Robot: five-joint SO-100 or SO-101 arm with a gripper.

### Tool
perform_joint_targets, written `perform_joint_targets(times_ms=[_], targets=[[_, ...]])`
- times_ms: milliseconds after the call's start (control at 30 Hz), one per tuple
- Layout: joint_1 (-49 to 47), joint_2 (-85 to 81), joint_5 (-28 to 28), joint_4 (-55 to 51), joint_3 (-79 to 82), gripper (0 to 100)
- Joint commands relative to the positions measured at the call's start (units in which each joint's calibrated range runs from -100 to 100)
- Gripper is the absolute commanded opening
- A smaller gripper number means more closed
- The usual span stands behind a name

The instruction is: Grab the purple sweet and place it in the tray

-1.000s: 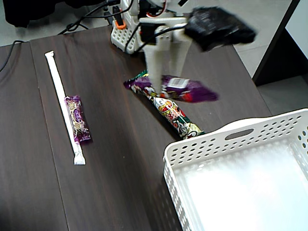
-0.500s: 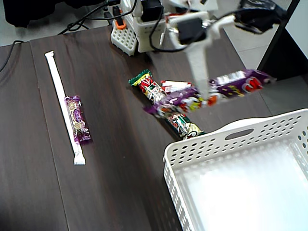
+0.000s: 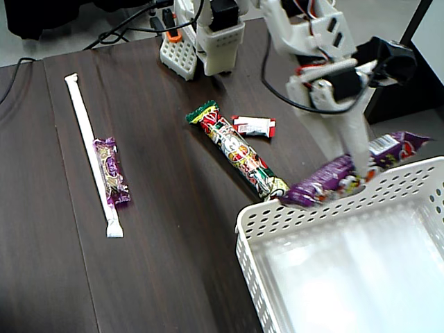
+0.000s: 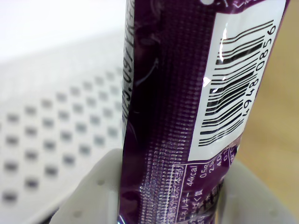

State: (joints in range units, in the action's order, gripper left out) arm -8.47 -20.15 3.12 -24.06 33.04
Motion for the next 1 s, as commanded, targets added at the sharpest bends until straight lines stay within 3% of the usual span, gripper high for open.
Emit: perform_joint_targets(times_ms=[0, 667, 967], targets=[[-2.68, 3.95, 0.08, 1.97, -11.39, 1], [-3.56, 30.99, 0.03, 1.80, -39.34, 1], [-3.49, 36.01, 0.03, 0.86, -42.35, 5]])
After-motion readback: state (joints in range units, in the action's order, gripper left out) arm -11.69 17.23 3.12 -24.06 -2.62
